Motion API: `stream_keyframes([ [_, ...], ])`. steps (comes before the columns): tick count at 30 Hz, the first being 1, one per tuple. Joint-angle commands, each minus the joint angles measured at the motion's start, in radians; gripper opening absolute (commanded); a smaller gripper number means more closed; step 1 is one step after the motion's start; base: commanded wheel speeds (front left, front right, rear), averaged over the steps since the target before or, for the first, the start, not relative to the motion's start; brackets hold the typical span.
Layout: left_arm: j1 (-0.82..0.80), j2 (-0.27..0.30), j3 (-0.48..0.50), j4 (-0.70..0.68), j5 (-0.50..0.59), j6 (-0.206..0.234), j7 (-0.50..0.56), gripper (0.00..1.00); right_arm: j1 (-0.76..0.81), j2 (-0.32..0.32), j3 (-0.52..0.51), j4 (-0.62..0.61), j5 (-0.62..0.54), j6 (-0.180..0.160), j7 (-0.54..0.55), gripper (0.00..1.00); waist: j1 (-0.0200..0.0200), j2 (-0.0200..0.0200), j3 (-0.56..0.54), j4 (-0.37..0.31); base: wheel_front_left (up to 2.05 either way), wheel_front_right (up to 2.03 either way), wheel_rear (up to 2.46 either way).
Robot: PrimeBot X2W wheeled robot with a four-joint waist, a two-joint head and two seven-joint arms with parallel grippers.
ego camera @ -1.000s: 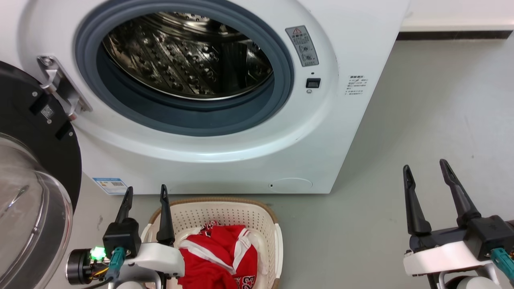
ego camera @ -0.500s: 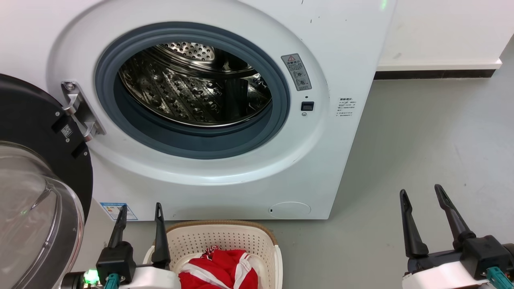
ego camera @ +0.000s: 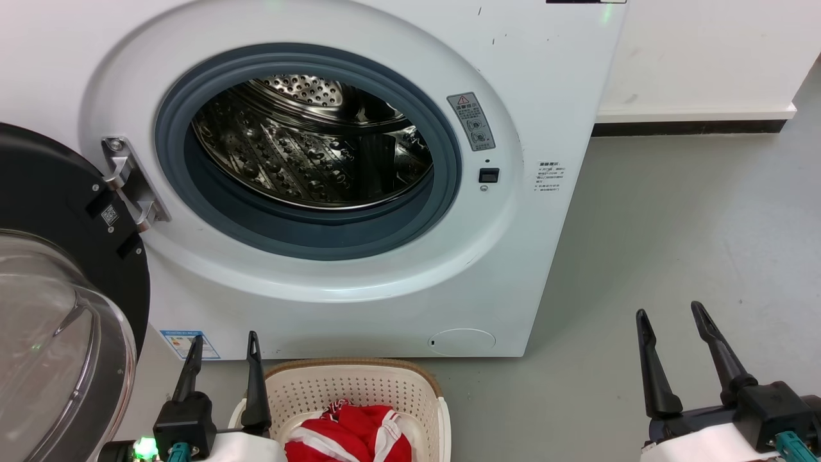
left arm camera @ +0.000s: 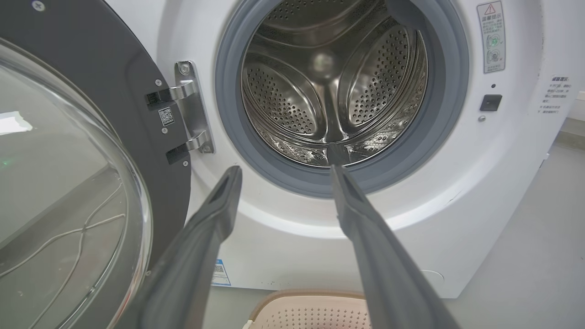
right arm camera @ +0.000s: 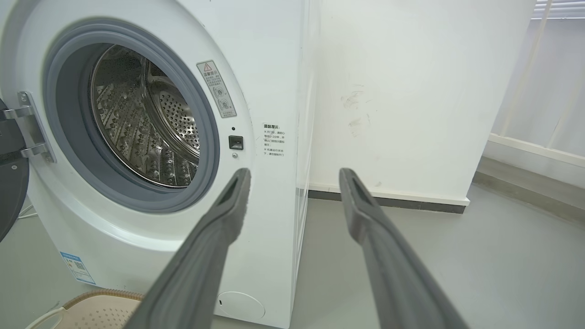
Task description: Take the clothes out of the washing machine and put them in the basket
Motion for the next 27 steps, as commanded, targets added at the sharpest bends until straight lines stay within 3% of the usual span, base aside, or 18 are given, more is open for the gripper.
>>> stream_keyframes([
  [1,0.011,-0.001,0.002,0.002,0.007,-0.002,-0.002,1.00,0.010,0.001,0.001,0.003,0.003,-0.001,-0.002,1.00,0.0000,0.0000,0.000,0.000,0.00,0.00,0.00],
  [7,0.006,-0.003,0.003,0.008,0.016,0.003,-0.002,1.00,0.010,0.001,0.003,0.000,0.009,-0.001,-0.002,1.00,0.0000,0.0000,0.001,-0.001,0.00,0.00,0.00],
  [8,0.000,-0.001,0.003,0.008,0.011,0.001,0.000,0.00,0.000,0.000,0.002,0.001,0.004,0.000,0.000,0.00,0.0000,0.0000,0.001,-0.001,0.00,0.00,0.00],
  [13,0.016,-0.005,0.003,0.056,0.004,0.000,0.007,0.00,0.007,0.000,0.004,0.044,0.008,0.000,0.001,0.00,0.0000,0.0000,0.001,-0.001,0.00,0.00,0.00],
  [20,-0.009,-0.005,0.021,0.071,-0.147,-0.020,0.049,0.00,-0.010,-0.009,0.007,0.060,0.174,0.000,0.027,0.00,0.0000,0.0000,0.001,0.001,0.00,0.00,0.00],
  [21,-0.015,-0.005,0.024,0.072,-0.210,-0.029,0.062,0.00,-0.019,-0.013,0.008,0.069,0.241,0.000,0.038,0.00,0.0000,0.0000,0.001,0.001,0.00,0.00,0.00],
  [27,-0.026,-0.005,0.030,0.075,-0.308,-0.042,0.083,0.00,-0.033,-0.018,0.008,0.083,0.345,0.000,0.055,0.00,0.0000,0.0000,0.001,0.003,0.00,0.00,0.00],
])
